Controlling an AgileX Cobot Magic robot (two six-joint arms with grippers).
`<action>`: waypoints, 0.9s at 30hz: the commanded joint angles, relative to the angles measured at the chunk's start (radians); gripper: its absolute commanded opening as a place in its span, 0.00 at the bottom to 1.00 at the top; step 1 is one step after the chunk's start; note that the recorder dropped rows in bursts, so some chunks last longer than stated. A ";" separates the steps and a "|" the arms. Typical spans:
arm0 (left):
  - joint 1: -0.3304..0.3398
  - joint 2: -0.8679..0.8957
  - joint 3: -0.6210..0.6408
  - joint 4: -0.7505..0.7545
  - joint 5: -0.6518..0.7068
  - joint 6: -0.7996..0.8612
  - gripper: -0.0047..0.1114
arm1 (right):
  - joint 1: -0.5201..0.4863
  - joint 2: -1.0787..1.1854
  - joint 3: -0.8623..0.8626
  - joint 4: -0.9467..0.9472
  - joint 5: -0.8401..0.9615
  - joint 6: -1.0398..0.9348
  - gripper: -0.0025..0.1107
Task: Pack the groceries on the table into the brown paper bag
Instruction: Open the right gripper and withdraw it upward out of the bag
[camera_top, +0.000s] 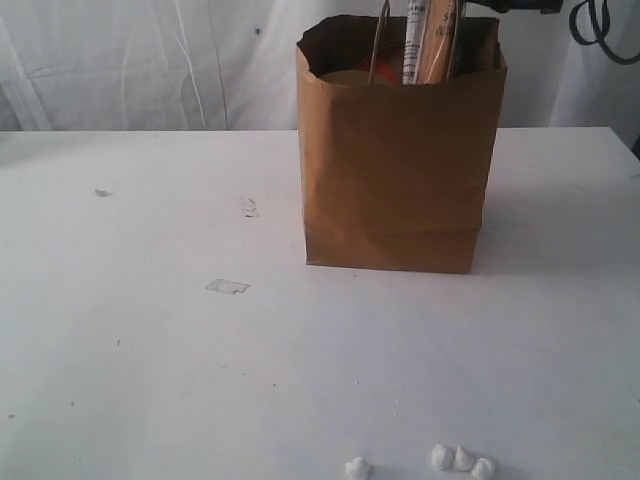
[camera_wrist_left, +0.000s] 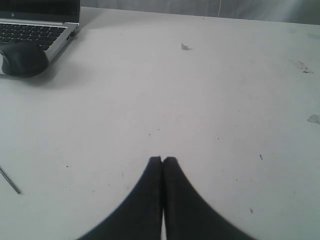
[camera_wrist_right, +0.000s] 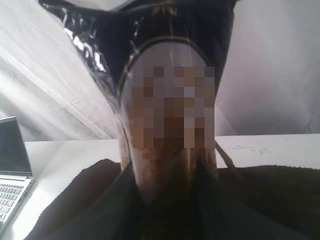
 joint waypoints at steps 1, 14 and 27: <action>-0.005 -0.003 0.002 -0.006 0.004 -0.001 0.04 | 0.001 -0.003 -0.009 0.029 -0.017 -0.021 0.05; -0.005 -0.003 0.002 -0.006 0.004 -0.001 0.04 | 0.001 0.009 -0.009 -0.062 0.014 -0.025 0.29; -0.005 -0.003 0.002 -0.006 0.004 -0.001 0.04 | 0.001 0.009 -0.009 -0.076 0.056 -0.025 0.41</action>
